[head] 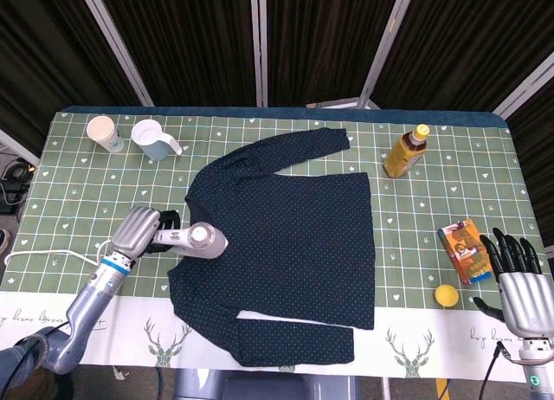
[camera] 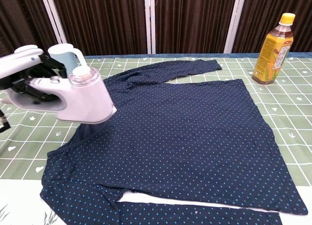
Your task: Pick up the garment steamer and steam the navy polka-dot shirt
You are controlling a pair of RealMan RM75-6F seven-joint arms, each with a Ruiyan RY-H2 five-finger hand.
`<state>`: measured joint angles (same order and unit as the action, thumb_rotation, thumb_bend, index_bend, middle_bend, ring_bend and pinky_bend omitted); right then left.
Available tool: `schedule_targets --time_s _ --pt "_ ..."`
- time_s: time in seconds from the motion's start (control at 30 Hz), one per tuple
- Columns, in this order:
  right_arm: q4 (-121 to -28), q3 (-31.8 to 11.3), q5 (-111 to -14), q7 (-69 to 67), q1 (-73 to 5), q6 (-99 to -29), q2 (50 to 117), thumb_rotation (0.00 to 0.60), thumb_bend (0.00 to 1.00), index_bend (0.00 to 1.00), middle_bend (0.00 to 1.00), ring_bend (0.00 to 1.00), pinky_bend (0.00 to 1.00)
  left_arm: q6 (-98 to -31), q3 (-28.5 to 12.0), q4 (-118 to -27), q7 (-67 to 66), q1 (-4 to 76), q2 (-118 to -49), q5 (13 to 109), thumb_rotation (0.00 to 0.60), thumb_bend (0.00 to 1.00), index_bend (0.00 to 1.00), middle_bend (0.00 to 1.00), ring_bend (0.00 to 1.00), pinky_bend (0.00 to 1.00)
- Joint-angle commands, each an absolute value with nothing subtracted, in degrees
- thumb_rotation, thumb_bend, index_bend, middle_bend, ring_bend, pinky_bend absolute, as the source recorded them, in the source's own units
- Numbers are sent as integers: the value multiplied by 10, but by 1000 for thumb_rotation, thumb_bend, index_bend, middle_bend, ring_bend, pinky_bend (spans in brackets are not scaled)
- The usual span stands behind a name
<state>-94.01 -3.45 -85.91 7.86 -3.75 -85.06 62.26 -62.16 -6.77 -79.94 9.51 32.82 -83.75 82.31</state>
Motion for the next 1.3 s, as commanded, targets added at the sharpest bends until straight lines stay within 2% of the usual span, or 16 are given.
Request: schedule_targets --time_s 0.03,0.47,0.7,1.3 --pt "-940 -35 -859 78 -37 -851 622 600 0 0 0 0 0 -606 -66 -815 79 340 -842 823 600 638 966 824 738 970" --pt "-936 -36 -852 73 -40 -844 622 600 0 0 0 0 0 -543 -60 -830 -55 381 -901 782 600 639 971 832 752 985" --pt "-935 -38 -849 68 -40 -843 621 600 0 0 0 0 0 -540 -58 -816 -81 389 -937 772 600 639 971 832 751 985" --pt "-936 -37 -851 58 -39 -846 616 600 0 0 0 0 0 -547 -37 -780 -89 384 -976 781 600 638 971 832 751 985"
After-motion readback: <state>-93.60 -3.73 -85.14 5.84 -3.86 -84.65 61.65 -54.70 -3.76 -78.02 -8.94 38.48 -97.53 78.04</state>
